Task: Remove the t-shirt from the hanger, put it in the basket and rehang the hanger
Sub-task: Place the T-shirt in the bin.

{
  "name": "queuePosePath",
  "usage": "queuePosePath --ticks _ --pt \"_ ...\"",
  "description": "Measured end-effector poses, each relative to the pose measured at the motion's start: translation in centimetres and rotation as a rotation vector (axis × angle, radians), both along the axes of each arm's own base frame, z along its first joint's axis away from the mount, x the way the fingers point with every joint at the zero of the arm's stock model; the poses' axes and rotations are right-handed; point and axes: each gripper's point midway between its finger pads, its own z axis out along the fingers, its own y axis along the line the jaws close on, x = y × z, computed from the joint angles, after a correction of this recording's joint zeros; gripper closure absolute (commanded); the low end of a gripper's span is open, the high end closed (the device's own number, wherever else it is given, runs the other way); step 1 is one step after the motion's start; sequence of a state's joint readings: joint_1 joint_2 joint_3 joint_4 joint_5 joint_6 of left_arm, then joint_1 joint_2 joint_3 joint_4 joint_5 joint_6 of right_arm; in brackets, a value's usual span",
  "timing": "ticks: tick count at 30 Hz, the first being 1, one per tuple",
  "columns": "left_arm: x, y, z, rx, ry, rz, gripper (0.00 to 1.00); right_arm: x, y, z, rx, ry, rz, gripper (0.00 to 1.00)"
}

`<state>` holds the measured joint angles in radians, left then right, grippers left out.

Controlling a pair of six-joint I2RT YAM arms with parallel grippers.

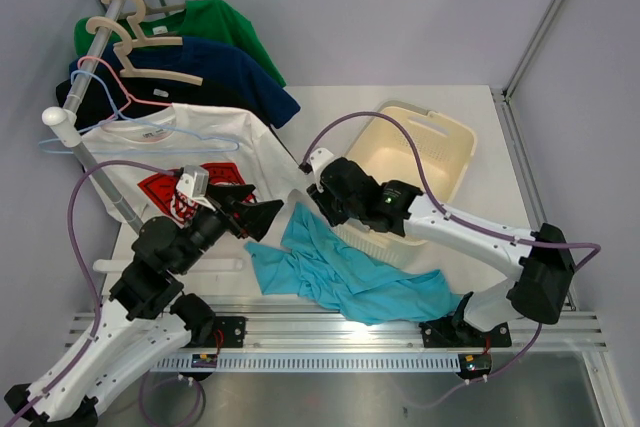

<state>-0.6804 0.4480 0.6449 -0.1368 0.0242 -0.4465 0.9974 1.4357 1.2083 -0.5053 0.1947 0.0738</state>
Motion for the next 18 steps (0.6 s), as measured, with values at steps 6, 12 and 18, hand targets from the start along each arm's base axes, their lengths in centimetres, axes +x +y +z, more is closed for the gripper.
queuePosePath --ticks 6,12,18 --pt "-0.3 0.3 0.4 -0.012 -0.015 0.001 0.01 1.8 0.9 -0.7 -0.034 -0.024 0.113 0.84" --pt "-0.5 0.5 0.6 -0.021 -0.024 0.005 0.01 1.1 1.2 -0.5 -0.059 -0.092 0.302 0.96" --pt "-0.4 0.8 0.5 -0.025 -0.024 0.02 0.01 1.0 2.2 0.2 -0.06 -0.175 0.455 0.97"
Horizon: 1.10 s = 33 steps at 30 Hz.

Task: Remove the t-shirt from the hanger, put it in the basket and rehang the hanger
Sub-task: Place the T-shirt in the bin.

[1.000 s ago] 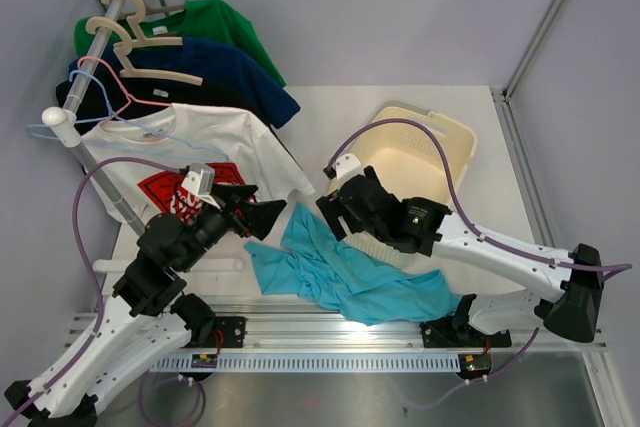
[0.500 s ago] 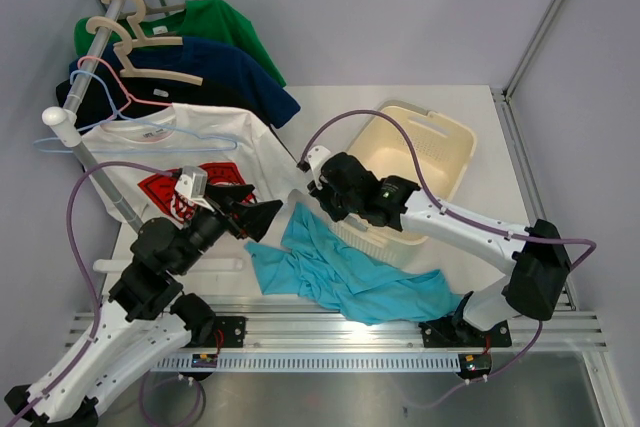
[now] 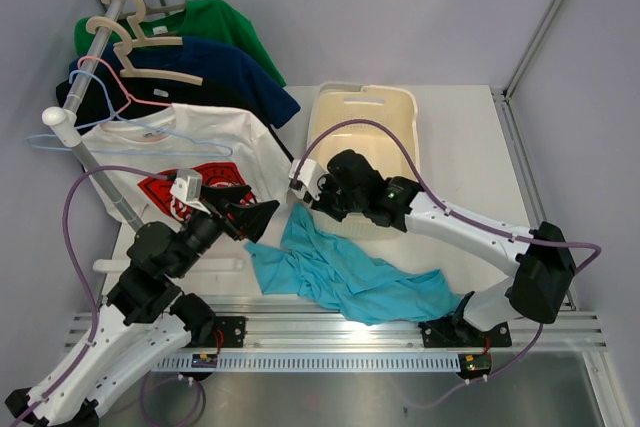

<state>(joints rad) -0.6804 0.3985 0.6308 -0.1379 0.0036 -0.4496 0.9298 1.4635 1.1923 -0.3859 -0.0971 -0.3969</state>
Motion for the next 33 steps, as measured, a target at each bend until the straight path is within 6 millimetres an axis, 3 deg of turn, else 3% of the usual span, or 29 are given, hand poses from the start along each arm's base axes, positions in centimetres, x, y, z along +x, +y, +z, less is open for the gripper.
queuePosePath --ticks 2,4,6,7,11,13,17,21,23,25,26,28,33 --pt "0.0 0.1 0.0 -0.001 0.0 0.004 0.01 0.5 0.3 0.0 -0.009 -0.019 0.014 0.97" --pt "0.0 0.2 0.1 -0.002 -0.002 0.008 0.01 1.0 0.4 -0.2 -0.014 -0.027 0.014 0.89" --pt "-0.1 0.3 0.2 -0.006 -0.006 0.011 0.01 1.8 0.3 -0.2 -0.011 -0.042 0.004 0.67" --pt "-0.1 0.3 0.3 -0.008 -0.008 0.011 0.01 2.3 0.1 -0.1 -0.008 -0.049 -0.005 0.47" --pt "-0.1 0.5 0.3 -0.011 -0.011 0.016 0.01 4.4 -0.8 0.9 0.003 -0.108 -0.063 0.22" --pt "-0.1 0.5 0.3 -0.011 -0.011 0.016 0.01 4.7 -1.2 1.7 0.012 -0.125 -0.081 0.01" --pt "-0.1 0.5 0.3 -0.011 -0.01 0.016 0.01 4.6 -2.2 5.5 0.066 -0.168 -0.13 0.0" --pt "-0.1 0.5 0.3 -0.011 -0.01 0.019 0.01 4.7 -3.2 11.8 0.176 -0.189 -0.235 0.01" --pt "-0.1 0.5 0.3 -0.011 -0.01 0.019 0.01 3.6 -3.5 14.4 0.243 -0.153 -0.248 0.05" --pt "-0.1 0.5 0.3 -0.012 -0.01 0.02 0.01 1.7 -3.5 15.6 0.293 -0.097 -0.232 0.05" --pt "0.0 0.6 0.3 -0.012 -0.01 0.023 0.01 1.0 -3.5 15.2 0.294 -0.064 -0.229 0.05" --pt "0.0 0.7 0.4 -0.015 -0.012 0.03 0.01 -2.3 -2.9 14.5 0.295 0.002 -0.18 0.05" --pt "-0.6 1.2 1.1 -0.035 -0.035 0.034 0.01 -9.3 -1.0 7.9 0.167 0.197 -0.078 0.05"
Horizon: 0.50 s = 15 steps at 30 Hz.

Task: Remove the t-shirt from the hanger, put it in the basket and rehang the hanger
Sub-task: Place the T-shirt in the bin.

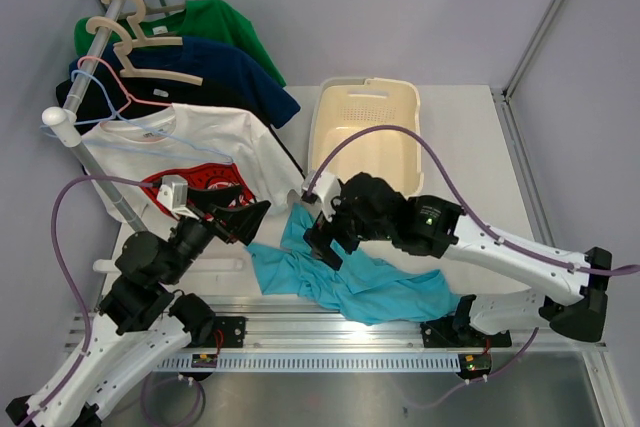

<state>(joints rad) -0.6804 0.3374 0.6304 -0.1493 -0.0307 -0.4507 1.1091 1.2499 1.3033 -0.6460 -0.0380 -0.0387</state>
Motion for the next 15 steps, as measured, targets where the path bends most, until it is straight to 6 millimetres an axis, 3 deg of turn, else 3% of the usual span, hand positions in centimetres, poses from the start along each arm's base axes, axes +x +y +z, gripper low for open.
queuePosePath --ticks 5,12,15 --pt "-0.5 0.3 0.5 -0.026 -0.011 -0.002 0.01 -2.7 -0.3 -6.3 -0.124 0.113 -0.015 0.02" --pt "-0.7 0.4 0.6 -0.041 -0.004 -0.005 0.01 -2.6 -1.0 -17.2 -0.36 0.238 -0.148 0.0" --pt "-0.8 0.5 0.7 -0.047 -0.008 -0.006 0.01 -2.5 -1.8 -20.2 -0.439 0.259 -0.193 0.01"
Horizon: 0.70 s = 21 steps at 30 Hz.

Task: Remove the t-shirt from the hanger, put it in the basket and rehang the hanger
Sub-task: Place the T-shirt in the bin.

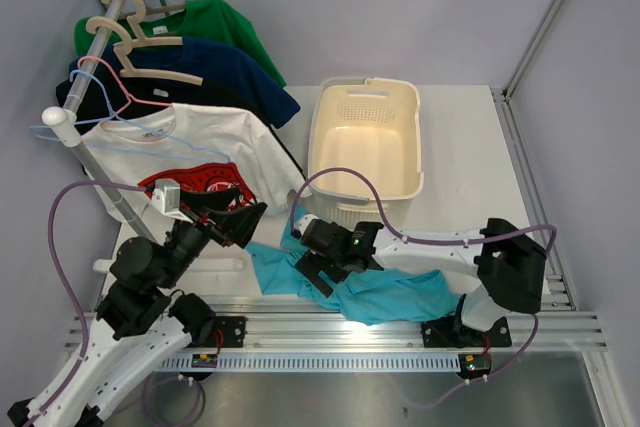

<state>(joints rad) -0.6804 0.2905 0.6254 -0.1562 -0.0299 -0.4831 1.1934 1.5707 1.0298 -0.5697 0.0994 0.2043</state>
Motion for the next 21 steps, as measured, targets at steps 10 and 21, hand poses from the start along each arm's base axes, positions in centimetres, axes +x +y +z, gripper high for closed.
queuePosePath --ticks 10,21 --pt "-0.1 0.0 -0.4 -0.001 0.006 -0.001 0.01 0.3 1.3 -4.6 -0.039 0.039 -0.035 0.35" --pt "-0.2 0.1 -0.5 0.0 0.007 -0.001 0.01 1.5 0.0 3.4 0.022 -0.063 -0.111 1.0"
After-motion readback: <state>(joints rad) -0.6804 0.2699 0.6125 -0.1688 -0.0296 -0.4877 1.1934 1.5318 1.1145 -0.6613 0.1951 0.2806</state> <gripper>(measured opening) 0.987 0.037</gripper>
